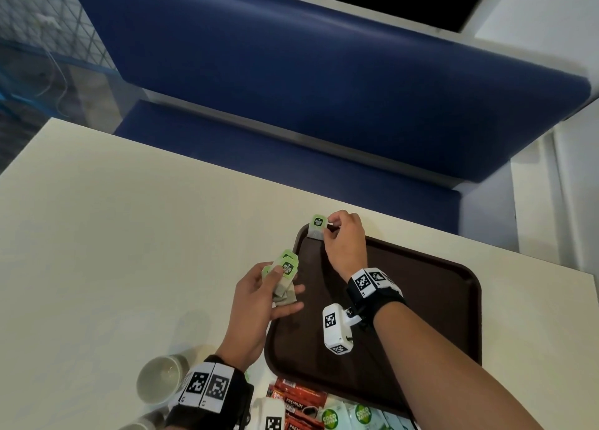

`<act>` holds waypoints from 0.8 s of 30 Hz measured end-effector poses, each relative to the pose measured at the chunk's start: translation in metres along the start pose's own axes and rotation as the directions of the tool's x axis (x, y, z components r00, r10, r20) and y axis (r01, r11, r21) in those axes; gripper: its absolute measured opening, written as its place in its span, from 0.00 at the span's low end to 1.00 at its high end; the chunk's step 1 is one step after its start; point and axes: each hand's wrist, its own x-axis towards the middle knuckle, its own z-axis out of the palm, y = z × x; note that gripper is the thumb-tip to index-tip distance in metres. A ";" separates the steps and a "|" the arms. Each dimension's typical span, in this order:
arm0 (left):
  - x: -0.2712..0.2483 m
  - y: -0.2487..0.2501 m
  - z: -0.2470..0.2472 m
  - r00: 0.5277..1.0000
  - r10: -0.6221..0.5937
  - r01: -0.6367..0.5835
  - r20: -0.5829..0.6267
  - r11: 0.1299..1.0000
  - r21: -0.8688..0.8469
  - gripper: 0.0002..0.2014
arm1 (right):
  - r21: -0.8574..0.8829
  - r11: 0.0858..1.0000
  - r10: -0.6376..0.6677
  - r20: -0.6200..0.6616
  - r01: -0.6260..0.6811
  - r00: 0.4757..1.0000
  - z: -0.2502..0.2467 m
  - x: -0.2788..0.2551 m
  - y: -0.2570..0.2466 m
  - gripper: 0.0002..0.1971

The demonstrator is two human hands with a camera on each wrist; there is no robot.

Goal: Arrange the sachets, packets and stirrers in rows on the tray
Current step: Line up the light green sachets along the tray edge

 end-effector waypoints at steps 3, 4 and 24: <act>0.001 0.000 0.002 1.000 0.001 -0.001 0.004 1.000 0.001 0.12 | -0.013 1.000 0.000 0.000 0.000 1.000 -0.001 0.000 -0.001 0.12; 0.001 0.000 0.002 1.000 0.000 0.000 0.004 1.000 -0.002 0.12 | -0.019 1.000 0.003 -0.003 -0.003 1.000 -0.002 0.000 -0.001 0.12; -0.007 0.010 0.012 0.999 0.047 -0.042 0.026 0.988 -0.147 0.13 | 0.463 0.853 0.015 0.436 -0.239 0.900 -0.053 -0.080 -0.044 0.14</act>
